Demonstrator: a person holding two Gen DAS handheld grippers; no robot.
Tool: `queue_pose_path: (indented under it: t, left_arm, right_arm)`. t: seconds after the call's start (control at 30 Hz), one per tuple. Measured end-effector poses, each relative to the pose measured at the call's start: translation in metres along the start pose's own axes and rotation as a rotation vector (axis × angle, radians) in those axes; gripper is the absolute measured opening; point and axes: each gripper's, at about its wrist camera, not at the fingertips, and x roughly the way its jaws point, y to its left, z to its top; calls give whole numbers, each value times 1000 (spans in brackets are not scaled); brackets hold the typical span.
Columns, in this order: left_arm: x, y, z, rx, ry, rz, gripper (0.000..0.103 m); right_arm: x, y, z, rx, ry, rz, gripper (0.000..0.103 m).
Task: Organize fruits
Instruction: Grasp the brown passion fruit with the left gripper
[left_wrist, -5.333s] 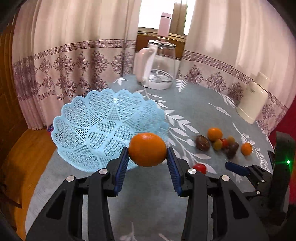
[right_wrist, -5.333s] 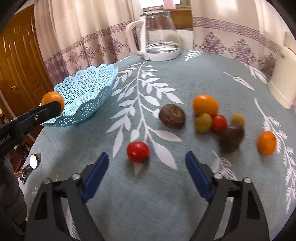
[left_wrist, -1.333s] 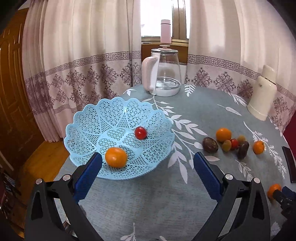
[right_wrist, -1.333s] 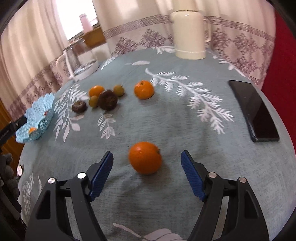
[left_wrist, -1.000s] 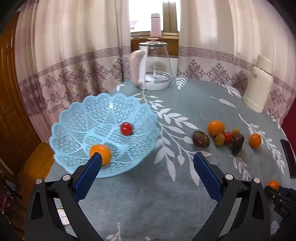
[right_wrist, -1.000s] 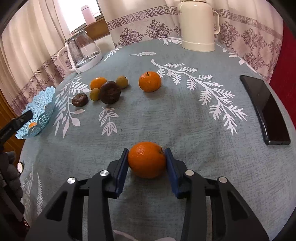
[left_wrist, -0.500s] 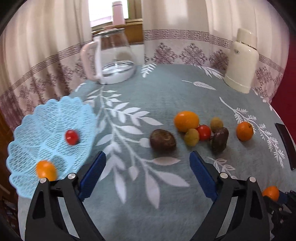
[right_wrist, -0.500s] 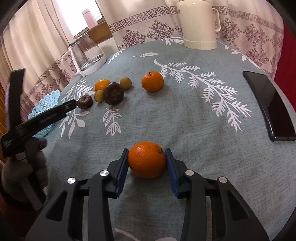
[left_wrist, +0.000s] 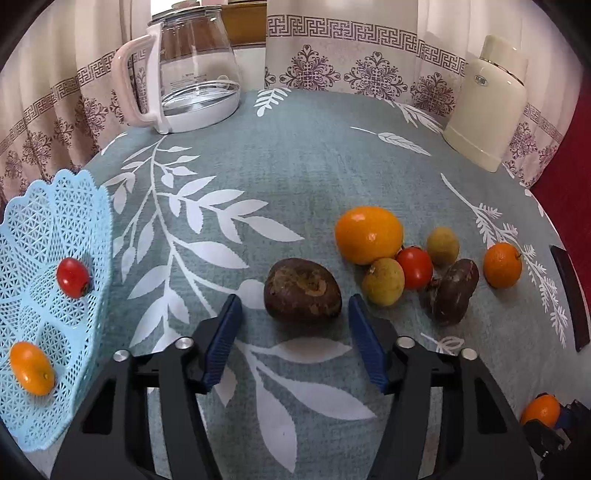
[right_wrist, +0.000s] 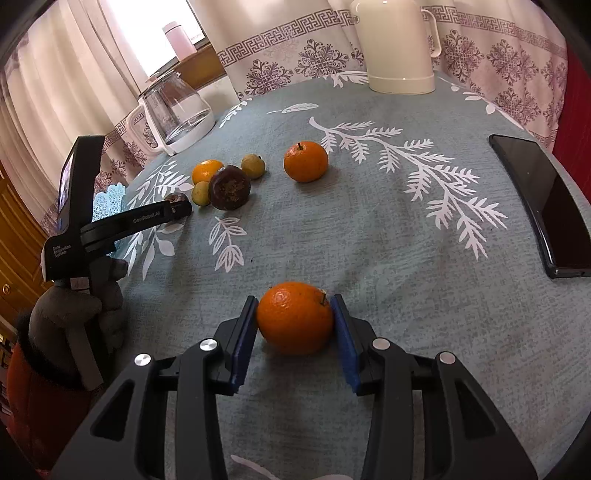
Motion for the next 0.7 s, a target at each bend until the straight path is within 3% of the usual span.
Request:
queue_pose_path:
  t: [0.1,0.7]
  left_arm:
    - [0,2,1,-7,-6,-24,43]
    - [-37,-4,-15,-13,-63,-43,43]
  right_arm:
    - [0,0,0,0,0,-1,41]
    - [1,3,1,-12,1,-20,42]
